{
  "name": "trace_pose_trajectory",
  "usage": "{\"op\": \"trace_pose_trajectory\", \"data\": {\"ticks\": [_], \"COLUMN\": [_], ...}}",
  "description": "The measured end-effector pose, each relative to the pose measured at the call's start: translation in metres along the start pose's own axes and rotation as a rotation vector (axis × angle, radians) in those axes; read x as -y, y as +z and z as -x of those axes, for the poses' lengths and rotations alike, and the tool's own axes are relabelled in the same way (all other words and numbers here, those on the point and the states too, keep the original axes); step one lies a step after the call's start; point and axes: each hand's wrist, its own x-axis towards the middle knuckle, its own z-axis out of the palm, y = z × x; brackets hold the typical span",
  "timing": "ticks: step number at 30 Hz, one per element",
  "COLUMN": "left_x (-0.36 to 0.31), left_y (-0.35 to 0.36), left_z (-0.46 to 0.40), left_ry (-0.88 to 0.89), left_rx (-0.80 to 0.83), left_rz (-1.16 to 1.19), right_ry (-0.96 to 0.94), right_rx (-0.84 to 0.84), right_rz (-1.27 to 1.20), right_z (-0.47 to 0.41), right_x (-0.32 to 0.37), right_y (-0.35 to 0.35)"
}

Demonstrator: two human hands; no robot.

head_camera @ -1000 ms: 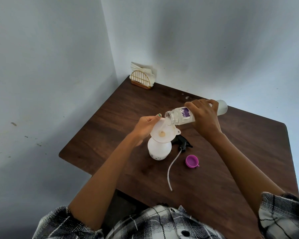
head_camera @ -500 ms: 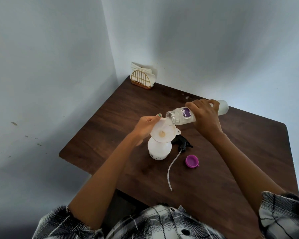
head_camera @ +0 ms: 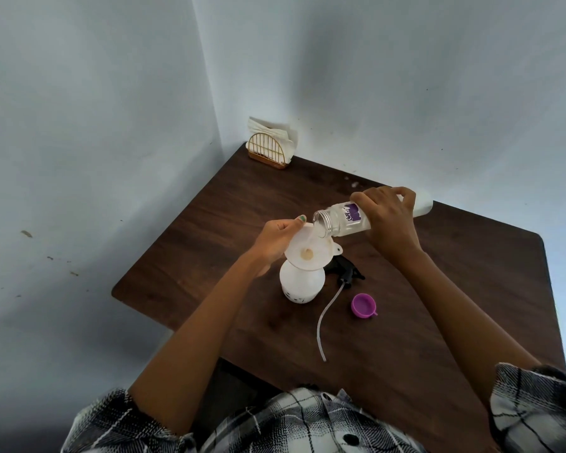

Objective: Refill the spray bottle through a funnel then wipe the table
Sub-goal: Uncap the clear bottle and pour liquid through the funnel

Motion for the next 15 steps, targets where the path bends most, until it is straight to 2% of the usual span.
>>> {"op": "trace_pose_trajectory", "data": {"ticks": [15], "left_x": [-0.0002], "left_y": [0.0005], "left_z": [-0.0005], "left_ry": [-0.017], "left_rx": [-0.009], "left_rz": [0.001], "right_ry": [-0.001], "right_rx": [0.0], "right_rz": [0.023], "right_z": [-0.0019], "right_x": [0.0018], "right_y": [-0.0042]}}
